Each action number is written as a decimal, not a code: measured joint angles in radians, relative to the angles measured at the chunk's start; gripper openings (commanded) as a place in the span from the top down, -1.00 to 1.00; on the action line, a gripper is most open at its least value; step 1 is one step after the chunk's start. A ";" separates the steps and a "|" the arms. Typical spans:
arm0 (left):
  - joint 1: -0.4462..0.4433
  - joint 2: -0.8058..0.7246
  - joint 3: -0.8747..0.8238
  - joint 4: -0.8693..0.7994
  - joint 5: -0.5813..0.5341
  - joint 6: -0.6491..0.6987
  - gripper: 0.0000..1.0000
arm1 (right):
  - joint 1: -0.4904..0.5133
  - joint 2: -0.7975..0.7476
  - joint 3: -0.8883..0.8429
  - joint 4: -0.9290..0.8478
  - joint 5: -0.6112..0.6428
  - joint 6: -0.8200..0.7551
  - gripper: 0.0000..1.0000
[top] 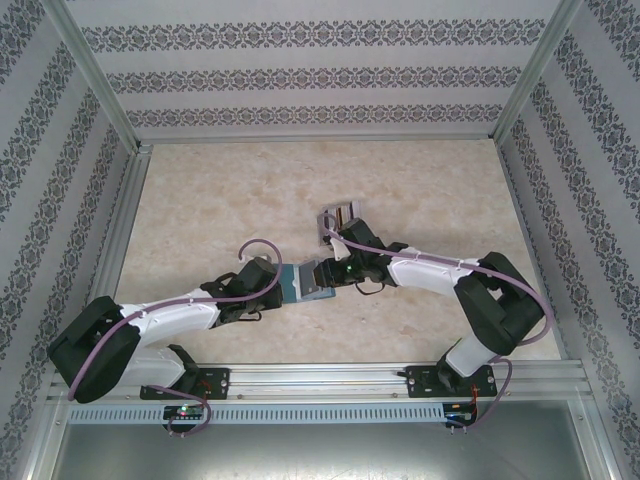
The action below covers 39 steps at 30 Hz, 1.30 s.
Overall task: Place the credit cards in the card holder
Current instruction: Flip over the card slot in the card holder.
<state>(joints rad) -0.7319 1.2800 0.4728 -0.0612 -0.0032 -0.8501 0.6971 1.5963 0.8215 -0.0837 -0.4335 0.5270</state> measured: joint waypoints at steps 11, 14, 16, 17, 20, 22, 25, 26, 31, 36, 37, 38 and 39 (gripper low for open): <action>-0.001 0.000 -0.004 0.008 0.000 -0.012 0.72 | 0.029 0.038 0.053 -0.010 -0.001 -0.002 0.37; -0.001 0.006 -0.004 0.010 0.000 -0.012 0.72 | 0.044 0.056 0.077 -0.010 -0.002 -0.002 0.37; -0.001 0.013 -0.004 0.011 0.000 -0.012 0.72 | 0.054 0.066 0.091 -0.010 -0.002 -0.001 0.37; -0.001 0.015 -0.004 0.011 0.000 -0.012 0.72 | 0.059 0.069 0.099 -0.010 -0.002 -0.001 0.37; -0.002 0.017 -0.004 0.017 0.000 -0.012 0.72 | 0.074 0.089 0.122 -0.009 -0.006 0.000 0.37; -0.002 0.017 -0.004 0.023 0.000 -0.012 0.72 | 0.080 0.105 0.132 -0.008 -0.013 0.002 0.37; -0.002 0.017 -0.004 0.025 0.000 -0.012 0.72 | 0.080 0.120 0.134 -0.002 -0.032 0.017 0.36; -0.002 0.017 -0.004 0.025 0.000 -0.012 0.72 | 0.080 0.125 0.137 -0.001 -0.039 0.021 0.36; -0.002 0.017 -0.004 0.025 0.000 -0.015 0.61 | 0.080 0.135 0.153 0.018 -0.073 0.048 0.31; -0.002 0.011 -0.005 0.024 -0.002 -0.023 0.29 | 0.084 0.135 0.167 0.035 -0.092 0.067 0.30; -0.002 0.004 -0.006 0.022 -0.003 -0.024 0.26 | 0.085 0.135 0.167 0.036 -0.093 0.068 0.30; -0.002 -0.006 -0.006 0.017 -0.005 -0.024 0.24 | 0.087 0.135 0.167 0.036 -0.093 0.071 0.30; -0.002 -0.019 -0.007 0.009 -0.008 -0.024 0.23 | 0.087 0.135 0.167 0.035 -0.093 0.071 0.30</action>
<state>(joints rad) -0.7338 1.2610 0.4660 -0.0521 -0.0113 -0.8745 0.7837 1.7309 0.9886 -0.0483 -0.5262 0.5976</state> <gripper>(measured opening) 0.374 0.351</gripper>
